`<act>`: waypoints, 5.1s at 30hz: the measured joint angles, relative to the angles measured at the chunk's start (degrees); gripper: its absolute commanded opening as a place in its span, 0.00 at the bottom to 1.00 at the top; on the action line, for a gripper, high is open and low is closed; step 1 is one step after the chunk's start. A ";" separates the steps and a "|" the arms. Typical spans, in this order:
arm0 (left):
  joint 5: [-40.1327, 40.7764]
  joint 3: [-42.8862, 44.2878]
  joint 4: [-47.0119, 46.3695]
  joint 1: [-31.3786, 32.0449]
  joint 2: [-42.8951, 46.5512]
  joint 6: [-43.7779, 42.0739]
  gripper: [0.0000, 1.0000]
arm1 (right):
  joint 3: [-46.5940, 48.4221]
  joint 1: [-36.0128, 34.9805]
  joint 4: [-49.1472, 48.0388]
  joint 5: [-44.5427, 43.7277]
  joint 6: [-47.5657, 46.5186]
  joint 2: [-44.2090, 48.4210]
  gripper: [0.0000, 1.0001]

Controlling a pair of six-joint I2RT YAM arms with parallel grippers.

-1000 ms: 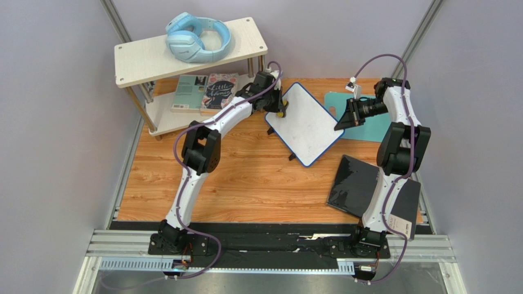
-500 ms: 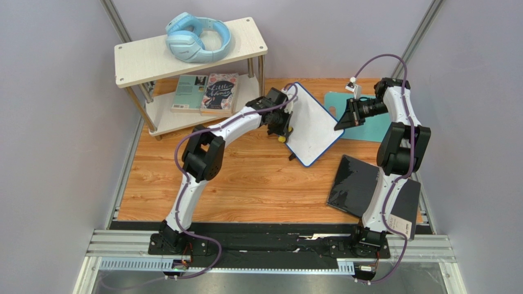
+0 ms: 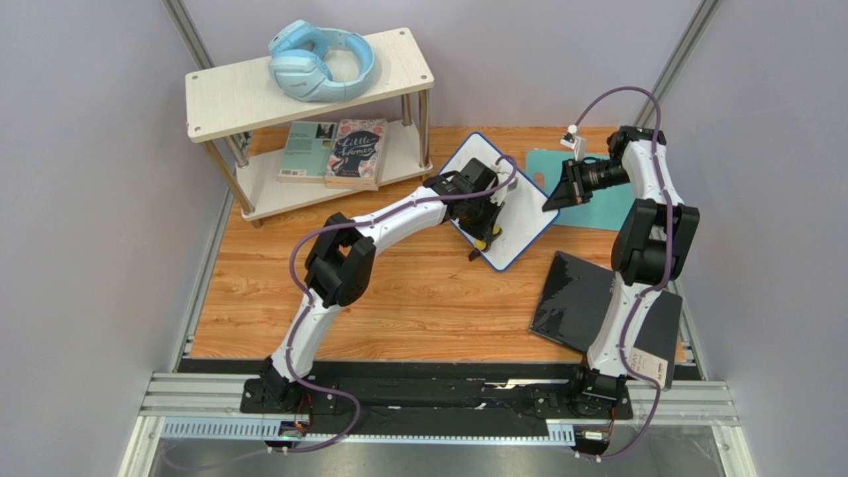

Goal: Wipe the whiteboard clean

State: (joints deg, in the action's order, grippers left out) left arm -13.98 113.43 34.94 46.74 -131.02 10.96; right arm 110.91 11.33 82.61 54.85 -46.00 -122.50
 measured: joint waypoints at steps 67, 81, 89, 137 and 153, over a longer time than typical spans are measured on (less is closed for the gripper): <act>34.62 -31.47 -18.03 -4.87 25.42 10.75 0.00 | -2.43 -1.36 -1.03 -1.70 -1.09 4.37 0.01; 34.88 -44.94 -17.22 -4.87 33.77 14.51 0.00 | 2.64 -3.39 -0.79 -2.36 2.86 2.45 0.00; 32.11 -47.21 -17.18 -4.87 36.09 16.04 0.00 | 3.43 -3.39 -0.74 -2.36 4.68 1.46 0.00; 18.73 -46.07 -9.60 -4.76 33.03 15.23 0.99 | 11.72 -6.05 -6.51 -24.04 22.34 7.69 0.85; 11.96 -44.41 -6.75 -6.12 36.61 15.04 0.95 | 1.38 -18.16 -9.49 -11.45 21.24 26.45 0.84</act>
State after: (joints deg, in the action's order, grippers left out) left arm -2.02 69.01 28.18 40.62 -94.41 26.00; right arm 112.29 -6.83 73.12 43.40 -24.75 -96.05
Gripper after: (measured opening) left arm 0.966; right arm 0.872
